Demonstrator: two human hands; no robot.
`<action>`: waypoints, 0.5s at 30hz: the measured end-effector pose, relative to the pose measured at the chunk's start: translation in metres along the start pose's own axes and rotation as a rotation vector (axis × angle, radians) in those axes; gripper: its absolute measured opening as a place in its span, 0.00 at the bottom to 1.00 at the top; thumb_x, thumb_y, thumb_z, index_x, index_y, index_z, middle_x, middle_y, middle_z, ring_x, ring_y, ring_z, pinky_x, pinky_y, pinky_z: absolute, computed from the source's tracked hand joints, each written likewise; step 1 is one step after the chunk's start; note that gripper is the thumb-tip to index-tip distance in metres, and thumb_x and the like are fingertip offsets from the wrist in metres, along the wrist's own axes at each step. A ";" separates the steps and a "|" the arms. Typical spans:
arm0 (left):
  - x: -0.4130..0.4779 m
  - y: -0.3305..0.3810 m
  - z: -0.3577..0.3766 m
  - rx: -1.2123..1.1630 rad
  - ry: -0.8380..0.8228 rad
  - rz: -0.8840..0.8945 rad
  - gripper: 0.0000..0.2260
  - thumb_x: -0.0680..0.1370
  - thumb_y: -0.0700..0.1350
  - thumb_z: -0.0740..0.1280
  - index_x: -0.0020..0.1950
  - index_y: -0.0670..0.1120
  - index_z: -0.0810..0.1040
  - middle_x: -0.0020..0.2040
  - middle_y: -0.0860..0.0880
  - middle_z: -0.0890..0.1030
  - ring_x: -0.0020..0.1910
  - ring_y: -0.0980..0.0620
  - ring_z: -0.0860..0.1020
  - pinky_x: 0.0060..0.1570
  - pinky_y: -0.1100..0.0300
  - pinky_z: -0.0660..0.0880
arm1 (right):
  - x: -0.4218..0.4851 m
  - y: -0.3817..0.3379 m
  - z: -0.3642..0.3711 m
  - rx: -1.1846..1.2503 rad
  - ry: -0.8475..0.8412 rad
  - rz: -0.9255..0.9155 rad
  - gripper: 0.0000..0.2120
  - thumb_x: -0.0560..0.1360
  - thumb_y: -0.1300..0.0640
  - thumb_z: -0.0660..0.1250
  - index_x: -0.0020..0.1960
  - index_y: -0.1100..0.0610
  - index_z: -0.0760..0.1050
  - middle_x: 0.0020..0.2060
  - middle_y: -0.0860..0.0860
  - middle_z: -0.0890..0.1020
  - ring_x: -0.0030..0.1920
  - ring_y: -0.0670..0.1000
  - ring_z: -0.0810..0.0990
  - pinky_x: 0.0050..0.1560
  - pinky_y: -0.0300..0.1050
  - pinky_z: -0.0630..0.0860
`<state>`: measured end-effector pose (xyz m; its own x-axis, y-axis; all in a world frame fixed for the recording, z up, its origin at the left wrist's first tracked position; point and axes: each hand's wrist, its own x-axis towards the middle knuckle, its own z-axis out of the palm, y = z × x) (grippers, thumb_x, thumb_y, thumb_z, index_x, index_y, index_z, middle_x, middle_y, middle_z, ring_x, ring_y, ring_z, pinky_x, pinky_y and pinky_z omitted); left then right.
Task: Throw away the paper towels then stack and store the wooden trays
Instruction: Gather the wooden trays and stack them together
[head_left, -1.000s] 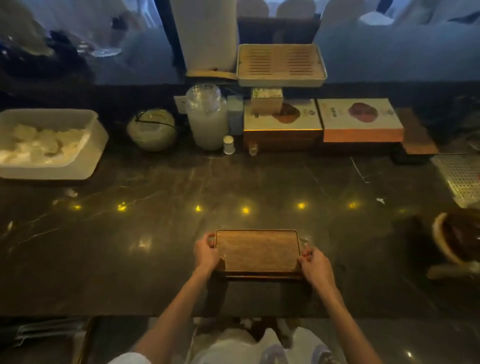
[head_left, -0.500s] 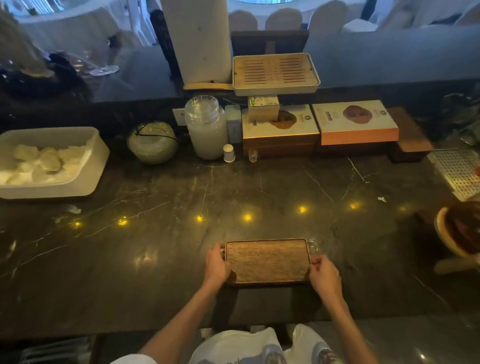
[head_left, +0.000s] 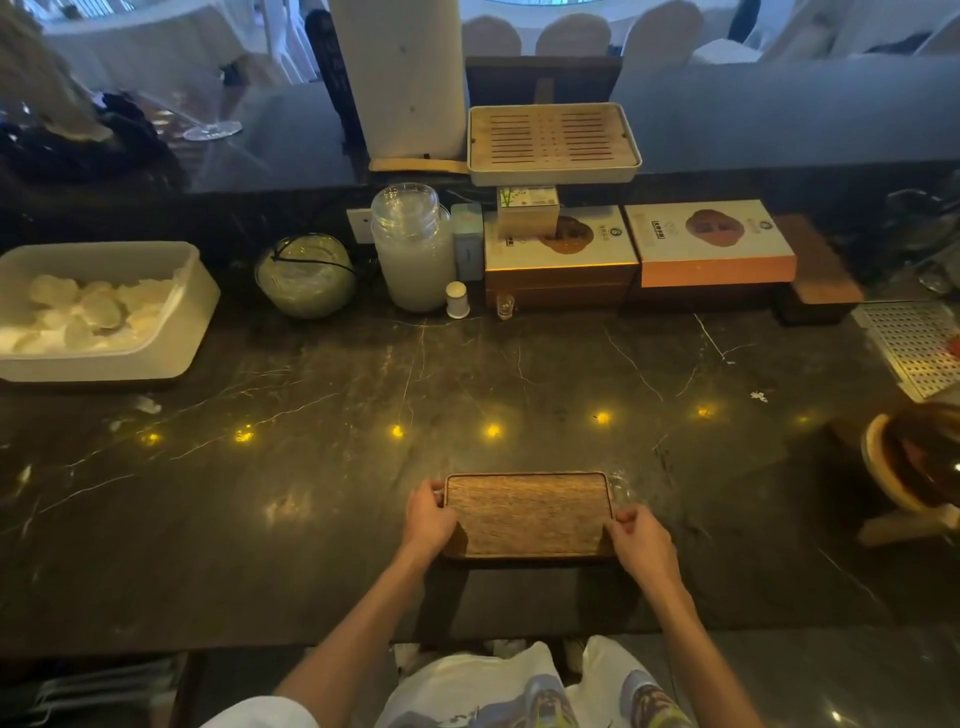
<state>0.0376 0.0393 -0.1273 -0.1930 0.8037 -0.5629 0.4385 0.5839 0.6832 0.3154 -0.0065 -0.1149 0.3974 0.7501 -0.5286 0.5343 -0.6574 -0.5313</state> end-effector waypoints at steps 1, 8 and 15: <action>0.000 0.002 -0.001 -0.017 0.013 -0.020 0.21 0.75 0.38 0.70 0.66 0.45 0.69 0.64 0.44 0.73 0.60 0.49 0.75 0.55 0.52 0.80 | 0.001 0.000 0.000 0.023 0.005 0.000 0.13 0.78 0.54 0.66 0.61 0.56 0.72 0.53 0.53 0.82 0.54 0.54 0.80 0.55 0.52 0.76; -0.004 0.007 0.000 -0.111 -0.033 -0.117 0.32 0.76 0.38 0.69 0.76 0.45 0.57 0.73 0.41 0.67 0.69 0.43 0.71 0.63 0.48 0.74 | 0.006 0.008 0.003 0.077 -0.094 -0.018 0.21 0.76 0.53 0.69 0.67 0.56 0.70 0.56 0.52 0.82 0.52 0.50 0.80 0.51 0.46 0.77; -0.007 -0.002 -0.028 -0.285 0.028 -0.227 0.26 0.80 0.46 0.65 0.74 0.42 0.61 0.71 0.41 0.70 0.64 0.43 0.72 0.58 0.50 0.72 | 0.028 0.023 -0.024 0.300 -0.146 0.124 0.24 0.78 0.50 0.65 0.70 0.61 0.69 0.62 0.60 0.78 0.60 0.58 0.78 0.62 0.57 0.76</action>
<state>0.0134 0.0359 -0.1118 -0.2831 0.6502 -0.7050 0.1205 0.7534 0.6464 0.3565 0.0016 -0.1260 0.3228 0.6594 -0.6790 0.2367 -0.7508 -0.6166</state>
